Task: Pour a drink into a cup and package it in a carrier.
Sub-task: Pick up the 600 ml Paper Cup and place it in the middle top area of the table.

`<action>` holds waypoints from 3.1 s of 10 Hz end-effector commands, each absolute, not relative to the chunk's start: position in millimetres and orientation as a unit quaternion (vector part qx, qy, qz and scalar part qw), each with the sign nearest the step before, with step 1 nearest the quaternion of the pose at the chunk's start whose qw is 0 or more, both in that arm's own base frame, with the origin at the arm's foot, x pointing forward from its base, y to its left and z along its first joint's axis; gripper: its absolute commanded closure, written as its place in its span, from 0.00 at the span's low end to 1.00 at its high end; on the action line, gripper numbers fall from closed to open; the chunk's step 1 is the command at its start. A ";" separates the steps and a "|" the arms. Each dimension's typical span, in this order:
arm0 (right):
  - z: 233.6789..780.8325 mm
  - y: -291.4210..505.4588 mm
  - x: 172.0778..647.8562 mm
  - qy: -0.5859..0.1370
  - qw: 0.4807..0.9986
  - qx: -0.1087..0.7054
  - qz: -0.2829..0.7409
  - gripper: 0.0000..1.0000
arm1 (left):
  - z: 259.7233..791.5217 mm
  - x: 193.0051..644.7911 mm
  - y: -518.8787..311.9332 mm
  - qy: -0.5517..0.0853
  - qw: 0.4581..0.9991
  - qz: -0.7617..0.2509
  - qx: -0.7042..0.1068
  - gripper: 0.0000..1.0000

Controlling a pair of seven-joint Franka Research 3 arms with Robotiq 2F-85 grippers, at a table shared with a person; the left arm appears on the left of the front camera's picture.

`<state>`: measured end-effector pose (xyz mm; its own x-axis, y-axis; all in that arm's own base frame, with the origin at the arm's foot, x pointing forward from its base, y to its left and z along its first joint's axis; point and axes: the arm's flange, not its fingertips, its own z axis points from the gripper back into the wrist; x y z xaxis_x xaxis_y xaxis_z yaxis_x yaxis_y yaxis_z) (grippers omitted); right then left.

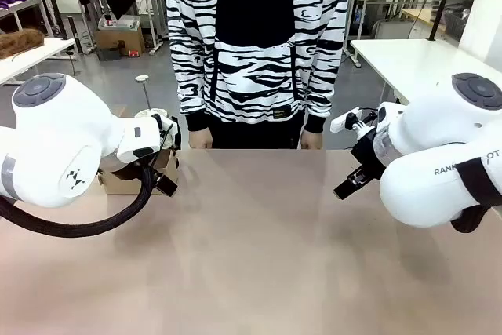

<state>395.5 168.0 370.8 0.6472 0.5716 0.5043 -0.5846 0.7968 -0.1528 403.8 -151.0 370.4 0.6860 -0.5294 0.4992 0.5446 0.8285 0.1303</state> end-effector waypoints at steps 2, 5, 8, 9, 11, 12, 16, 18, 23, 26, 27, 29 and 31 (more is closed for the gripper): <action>370.8 168.0 395.5 -0.274 0.907 0.012 0.319 0.00 | 370.4 403.7 -151.1 -0.267 0.918 -0.293 -0.014 0.00; 370.8 168.0 395.5 -0.274 0.907 0.012 0.319 0.00 | 370.4 403.7 -151.1 -0.267 0.918 -0.293 -0.014 0.00; 370.8 168.0 395.5 -0.274 0.907 0.012 0.319 0.00 | 370.4 403.7 -151.1 -0.267 0.918 -0.293 -0.014 0.00; 370.8 168.1 395.5 -0.274 0.907 0.012 0.319 0.00 | 370.4 403.7 -151.1 -0.267 0.918 -0.293 -0.014 0.00; 426.2 166.6 417.4 -0.261 0.918 0.036 0.298 0.00 | 370.4 403.7 -151.1 -0.267 0.918 -0.293 -0.014 0.00; 460.8 156.8 429.4 -0.254 0.917 0.061 0.301 0.00 | 370.4 403.7 -151.1 -0.267 0.918 -0.293 -0.014 0.00; 541.9 32.2 435.1 -0.306 0.860 0.183 0.365 0.00 | 370.4 403.7 -151.1 -0.267 0.918 -0.293 -0.014 0.00; 534.1 -40.2 431.6 -0.362 0.817 0.238 0.382 0.00 | 370.4 403.7 -151.1 -0.267 0.918 -0.293 -0.014 0.00; 437.0 -120.2 442.3 -0.474 0.737 0.344 0.337 0.00 | 370.4 403.7 -151.1 -0.267 0.918 -0.293 -0.014 0.00; 470.4 -121.1 412.9 -0.459 0.752 0.313 0.355 0.00 | 370.4 403.7 -151.1 -0.267 0.918 -0.293 -0.014 0.00; 470.4 -121.1 412.9 -0.459 0.752 0.313 0.355 0.00 | 370.4 403.7 -151.1 -0.267 0.918 -0.293 -0.014 0.00; 438.3 -144.2 424.5 -0.484 0.728 0.342 0.345 0.00 | 370.4 403.7 -151.1 -0.267 0.918 -0.293 -0.014 0.00; 392.9 -182.6 421.5 -0.534 0.680 0.376 0.334 0.00 | 370.4 403.7 -151.1 -0.267 0.918 -0.293 -0.014 0.00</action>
